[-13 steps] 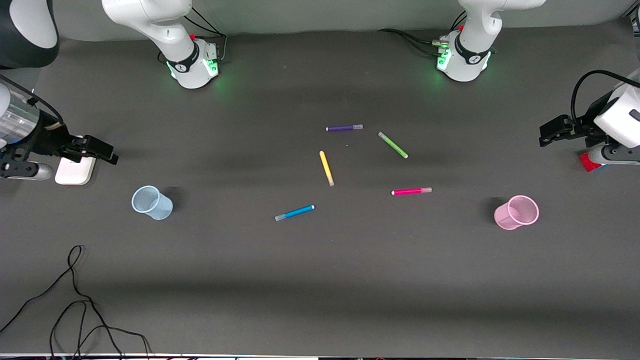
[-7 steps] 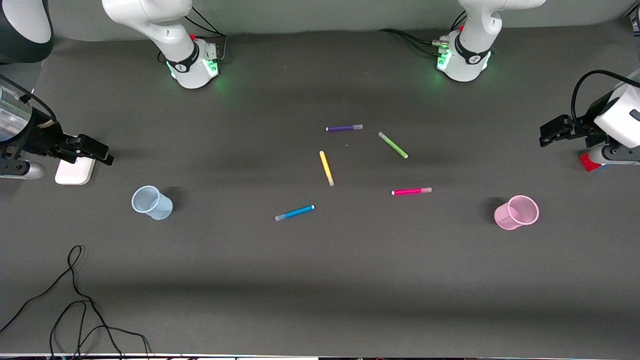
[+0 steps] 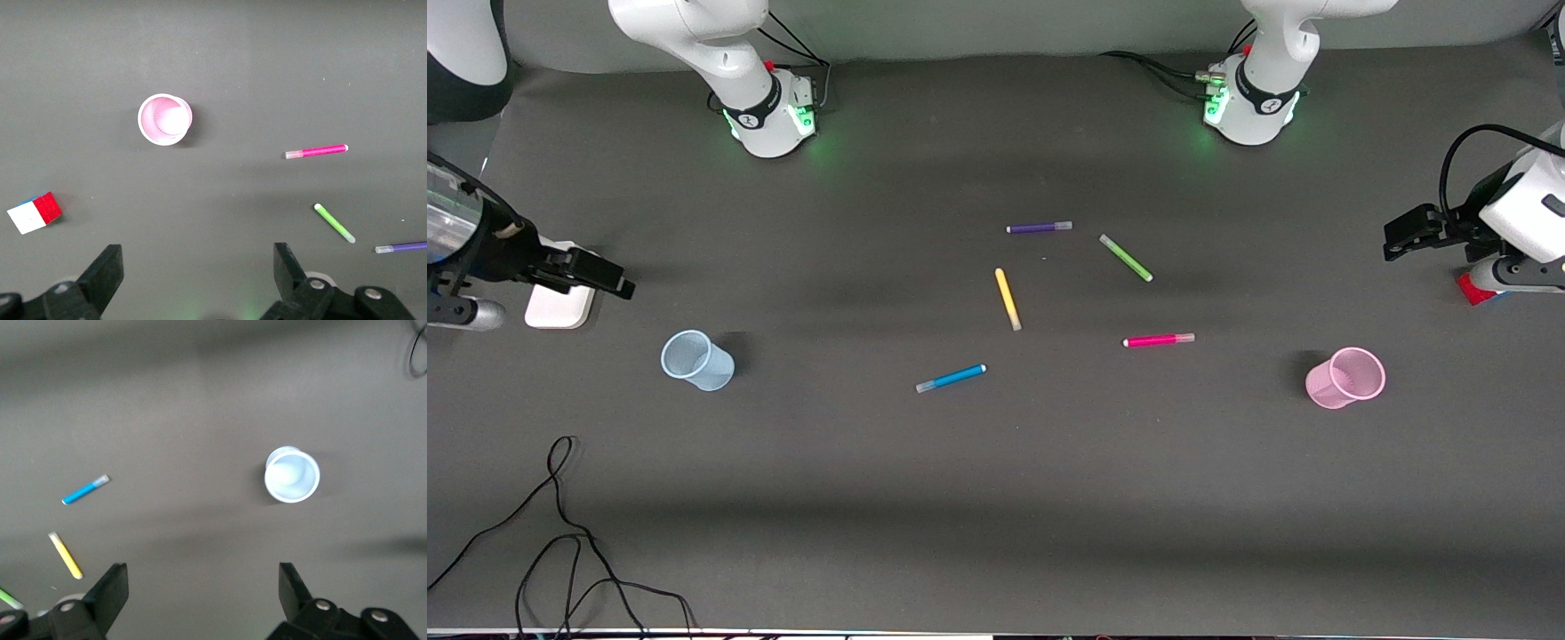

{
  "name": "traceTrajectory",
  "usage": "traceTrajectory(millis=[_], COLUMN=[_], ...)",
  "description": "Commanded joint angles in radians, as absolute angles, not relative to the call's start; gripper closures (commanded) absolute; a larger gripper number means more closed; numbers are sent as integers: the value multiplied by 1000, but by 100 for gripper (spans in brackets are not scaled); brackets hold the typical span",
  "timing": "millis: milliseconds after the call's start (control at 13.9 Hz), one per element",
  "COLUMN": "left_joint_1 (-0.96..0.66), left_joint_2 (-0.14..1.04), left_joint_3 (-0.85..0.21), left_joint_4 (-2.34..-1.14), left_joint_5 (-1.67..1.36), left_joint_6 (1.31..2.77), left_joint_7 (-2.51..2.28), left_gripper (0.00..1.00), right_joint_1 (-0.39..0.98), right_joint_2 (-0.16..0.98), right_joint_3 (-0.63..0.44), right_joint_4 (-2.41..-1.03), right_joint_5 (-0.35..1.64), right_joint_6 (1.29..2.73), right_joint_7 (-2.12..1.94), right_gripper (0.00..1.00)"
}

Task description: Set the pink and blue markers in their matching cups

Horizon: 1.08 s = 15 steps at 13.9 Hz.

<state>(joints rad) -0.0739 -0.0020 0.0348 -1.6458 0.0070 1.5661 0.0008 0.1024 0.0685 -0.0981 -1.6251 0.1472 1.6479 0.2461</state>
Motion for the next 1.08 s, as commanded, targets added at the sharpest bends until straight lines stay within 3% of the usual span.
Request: traceTrajectory(millis=[0,575,1006], left_joint_1=[-89,-92,-115], left_joint_2=[-9,17,87], left_joint_3=[14,-152,-297], left_joint_4=[-1657,-1667,-1696], left_joint_5=[-1,-46,-46], left_joint_6=[1575,1606,1699], left_joint_7=[-66,-723,-1413], left_gripper=[0,0,0], right_joint_1=[170,278,365], right_joint_2=[217,507,606], right_joint_3=[-94,-89,-89], right_joint_4=[-1485,-1327,-1298], right_joint_5=[166,242,236], right_joint_6=[1631,1683,1787], right_joint_7=[492,783,997], right_gripper=[0,0,0])
